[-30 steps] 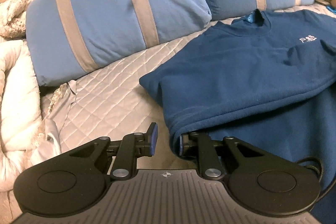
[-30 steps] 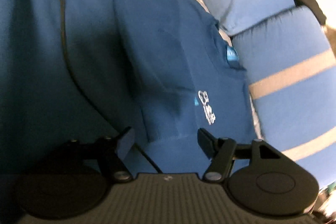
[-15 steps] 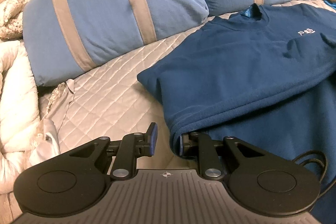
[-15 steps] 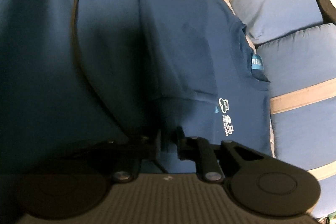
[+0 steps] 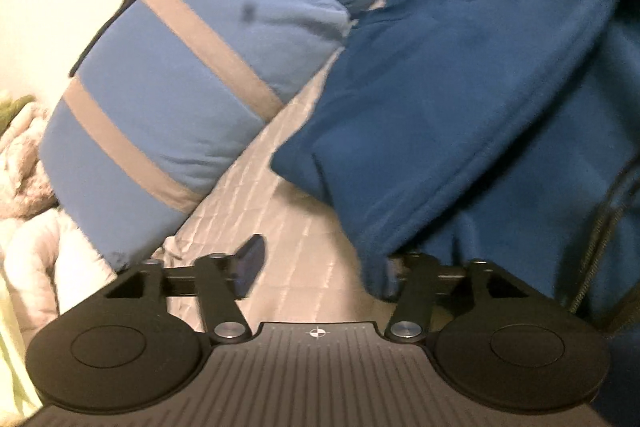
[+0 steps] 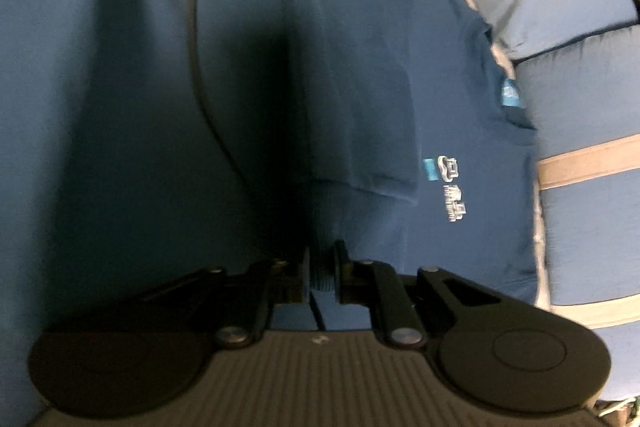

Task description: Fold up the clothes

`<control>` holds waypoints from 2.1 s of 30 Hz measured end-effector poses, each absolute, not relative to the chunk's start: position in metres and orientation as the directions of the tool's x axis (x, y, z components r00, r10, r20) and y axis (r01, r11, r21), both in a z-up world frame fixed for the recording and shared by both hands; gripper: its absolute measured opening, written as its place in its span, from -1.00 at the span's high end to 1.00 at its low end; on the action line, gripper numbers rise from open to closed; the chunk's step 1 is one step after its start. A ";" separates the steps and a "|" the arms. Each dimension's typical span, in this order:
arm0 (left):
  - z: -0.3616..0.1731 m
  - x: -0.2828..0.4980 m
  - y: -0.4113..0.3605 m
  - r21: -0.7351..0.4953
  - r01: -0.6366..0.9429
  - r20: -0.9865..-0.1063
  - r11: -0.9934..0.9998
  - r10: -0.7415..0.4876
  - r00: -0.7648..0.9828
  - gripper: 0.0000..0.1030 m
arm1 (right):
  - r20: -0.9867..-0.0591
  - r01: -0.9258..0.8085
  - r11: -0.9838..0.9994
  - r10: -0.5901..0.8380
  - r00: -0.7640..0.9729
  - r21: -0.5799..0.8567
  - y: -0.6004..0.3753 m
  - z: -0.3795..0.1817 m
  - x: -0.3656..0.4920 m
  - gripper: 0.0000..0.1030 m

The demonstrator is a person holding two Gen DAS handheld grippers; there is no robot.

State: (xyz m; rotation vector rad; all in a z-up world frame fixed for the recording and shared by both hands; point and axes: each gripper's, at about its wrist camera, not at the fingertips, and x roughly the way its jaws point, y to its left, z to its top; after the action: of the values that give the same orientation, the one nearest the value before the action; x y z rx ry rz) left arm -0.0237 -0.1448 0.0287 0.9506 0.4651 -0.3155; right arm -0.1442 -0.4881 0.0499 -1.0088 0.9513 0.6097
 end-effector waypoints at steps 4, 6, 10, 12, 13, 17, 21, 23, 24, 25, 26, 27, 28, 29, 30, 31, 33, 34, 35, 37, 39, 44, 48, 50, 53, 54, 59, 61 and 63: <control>0.044 -0.032 -0.138 0.650 0.480 -0.530 0.589 -0.100 0.842 -0.32 | -0.844 -0.748 0.452 -0.022 0.536 -0.487 -0.493 0.057 -0.149 -0.12; 0.051 -0.040 -0.136 0.619 0.515 -0.560 0.593 -0.127 0.818 -0.36 | -0.819 -0.714 0.469 -0.034 0.573 -0.519 -0.497 0.063 -0.152 -0.51; 0.069 -0.059 -0.120 0.554 0.580 -0.614 0.597 -0.179 0.769 -0.38 | -0.780 -0.647 0.550 -0.012 0.626 -0.528 -0.514 0.083 -0.159 -0.78; 0.084 -0.059 -0.108 0.500 0.582 -0.641 0.641 -0.178 0.747 -0.38 | -0.748 -0.583 0.618 -0.011 0.664 -0.527 -0.527 0.095 -0.160 -1.00; 0.093 -0.058 -0.102 0.471 0.579 -0.653 0.666 -0.177 0.736 -0.38 | -0.734 -0.545 0.661 -0.013 0.679 -0.515 -0.534 0.101 -0.160 -1.00; 0.142 -0.044 -0.077 0.397 0.495 -0.642 0.773 -0.151 0.752 -0.38 | -0.674 -0.343 0.855 -0.011 0.739 -0.390 -0.575 0.134 -0.151 -1.00; 0.210 -0.028 -0.060 0.342 0.390 -0.563 0.855 -0.146 0.813 -0.38 | -0.578 -0.152 0.944 -0.048 0.814 -0.292 -0.615 0.170 -0.141 -1.00; 0.239 -0.023 -0.063 0.336 0.341 -0.516 0.878 -0.131 0.846 -0.39 | -0.526 -0.055 0.962 -0.098 0.845 -0.267 -0.636 0.187 -0.138 -1.00; 0.254 -0.021 -0.066 0.334 0.314 -0.491 0.889 -0.120 0.863 -0.40 | -0.499 -0.005 0.967 -0.126 0.857 -0.253 -0.646 0.196 -0.137 -1.00; 0.269 -0.018 -0.069 0.331 0.293 -0.464 0.897 -0.115 0.878 -0.40 | -0.475 0.044 0.972 -0.153 0.866 -0.232 -0.657 0.205 -0.137 -1.00; 0.282 -0.017 -0.073 0.327 0.282 -0.438 0.902 -0.120 0.891 -0.41 | -0.454 0.092 0.974 -0.179 0.873 -0.207 -0.668 0.215 -0.137 -1.00; 0.292 -0.015 -0.079 0.324 0.277 -0.418 0.905 -0.126 0.900 -0.44 | -0.432 0.140 0.974 -0.206 0.878 -0.180 -0.680 0.224 -0.137 -1.00; 0.300 -0.014 -0.085 0.318 0.273 -0.403 0.908 -0.131 0.906 -0.45 | -0.412 0.189 0.969 -0.238 0.880 -0.156 -0.690 0.233 -0.139 -1.00; 0.306 -0.014 -0.092 0.314 0.276 -0.394 0.908 -0.140 0.908 -0.51 | -0.393 0.240 0.962 -0.274 0.878 -0.133 -0.701 0.242 -0.141 -1.00; 0.309 -0.014 -0.102 0.315 0.289 -0.388 0.904 -0.155 0.908 -0.53 | -0.379 0.286 0.951 -0.311 0.872 -0.122 -0.711 0.250 -0.145 -1.00; 0.312 -0.014 -0.111 0.317 0.302 -0.382 0.899 -0.171 0.908 -0.53 | -0.374 0.324 0.938 -0.346 0.860 -0.124 -0.719 0.257 -0.149 -1.00; 0.316 -0.015 -0.130 0.319 0.330 -0.372 0.889 -0.203 0.906 -0.53 | -0.373 0.380 0.916 -0.401 0.837 -0.131 -0.732 0.273 -0.157 -1.00; 0.316 -0.018 -0.139 0.317 0.348 -0.368 0.882 -0.224 0.902 -0.53 | -0.376 0.389 0.912 -0.409 0.831 -0.133 -0.737 0.279 -0.162 -1.00; 0.315 -0.019 -0.148 0.311 0.368 -0.364 0.876 -0.248 0.898 -0.54 | -0.373 0.394 0.909 -0.416 0.829 -0.139 -0.742 0.284 -0.170 -1.00; 0.308 -0.020 -0.164 0.290 0.406 -0.367 0.867 -0.291 0.884 -0.54 | -0.362 0.405 0.900 -0.435 0.824 -0.161 -0.747 0.291 -0.183 -1.00; 0.298 -0.019 -0.179 0.260 0.439 -0.372 0.860 -0.330 0.867 -0.54 | -0.364 0.419 0.889 -0.458 0.811 -0.186 -0.751 0.293 -0.194 -1.00; 0.246 -0.021 -0.221 0.180 0.484 -0.377 0.856 -0.394 0.838 -0.54 | -0.402 0.437 0.878 -0.477 0.781 -0.195 -0.757 0.273 -0.219 -1.00; 0.191 -0.023 -0.255 0.107 0.521 -0.416 0.847 -0.438 0.797 -0.54 | -0.466 0.449 0.876 -0.476 0.746 -0.176 -0.762 0.236 -0.235 -1.00; 0.165 -0.025 -0.273 0.106 0.549 -0.433 0.829 -0.458 0.776 -0.54 | -0.500 0.460 0.873 -0.476 0.724 -0.165 -0.764 0.219 -0.242 -1.00; 0.133 -0.031 -0.294 0.154 0.573 -0.428 0.805 -0.469 0.773 -0.54 | -0.532 0.468 0.869 -0.475 0.702 -0.159 -0.763 0.198 -0.255 -1.00; 0.124 -0.032 -0.297 0.156 0.577 -0.426 0.802 -0.472 0.772 -0.54 | -0.537 0.467 0.870 -0.473 0.699 -0.159 -0.763 0.193 -0.260 -1.00; 0.095 -0.052 -0.292 0.215 0.578 -0.416 0.787 -0.462 0.783 -0.54 | -0.560 0.465 0.873 -0.462 0.688 -0.147 -0.762 0.173 -0.283 -1.00; 0.099 -0.060 -0.285 0.234 0.561 -0.374 0.794 -0.459 0.806 -0.54 | -0.568 0.469 0.872 -0.459 0.684 -0.141 -0.765 0.166 -0.291 -1.00; 0.103 -0.065 -0.274 0.218 0.542 -0.341 0.812 -0.457 0.822 -0.55 | -0.575 0.477 0.868 -0.462 0.675 -0.137 -0.769 0.159 -0.297 -1.00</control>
State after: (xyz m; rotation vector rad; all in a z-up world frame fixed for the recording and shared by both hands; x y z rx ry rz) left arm -0.0647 -0.2744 0.1034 0.3152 0.2802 -0.5410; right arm -0.2967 -0.7691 0.1585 0.0256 0.6397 -0.5284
